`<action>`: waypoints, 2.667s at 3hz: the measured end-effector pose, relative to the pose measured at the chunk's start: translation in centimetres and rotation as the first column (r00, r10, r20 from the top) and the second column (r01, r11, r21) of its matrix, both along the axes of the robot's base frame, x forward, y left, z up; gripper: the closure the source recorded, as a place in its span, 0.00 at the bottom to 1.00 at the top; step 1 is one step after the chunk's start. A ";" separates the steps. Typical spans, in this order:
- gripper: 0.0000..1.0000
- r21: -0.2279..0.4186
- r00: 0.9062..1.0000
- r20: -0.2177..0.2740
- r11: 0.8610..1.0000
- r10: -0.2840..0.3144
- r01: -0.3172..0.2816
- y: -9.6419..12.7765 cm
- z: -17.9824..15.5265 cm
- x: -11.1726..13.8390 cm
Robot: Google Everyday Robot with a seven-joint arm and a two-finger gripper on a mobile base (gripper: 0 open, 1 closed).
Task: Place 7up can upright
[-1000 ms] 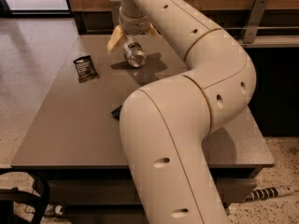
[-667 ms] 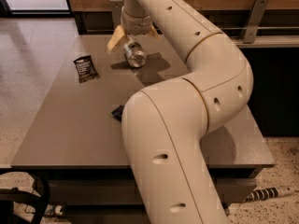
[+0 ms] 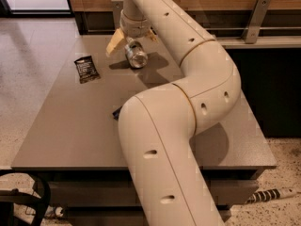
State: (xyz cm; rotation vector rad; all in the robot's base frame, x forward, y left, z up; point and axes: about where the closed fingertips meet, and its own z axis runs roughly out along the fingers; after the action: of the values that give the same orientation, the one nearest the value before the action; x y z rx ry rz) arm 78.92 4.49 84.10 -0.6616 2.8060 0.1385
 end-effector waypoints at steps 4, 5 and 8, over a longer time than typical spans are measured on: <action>0.62 -0.034 0.999 0.003 0.999 -0.032 0.033 0.9 -1.8 1.3; 0.85 -0.030 0.999 0.009 0.999 -0.031 0.031 1.1 -2.1 1.6; 1.00 -0.043 0.999 0.023 0.999 -0.024 0.025 0.9 -1.6 1.8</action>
Offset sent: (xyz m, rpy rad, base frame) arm -0.0002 -0.0096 0.0040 -0.1106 0.0539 -0.0834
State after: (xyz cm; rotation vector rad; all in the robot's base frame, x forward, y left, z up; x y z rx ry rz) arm 80.69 5.44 82.54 -0.6345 2.8016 0.0659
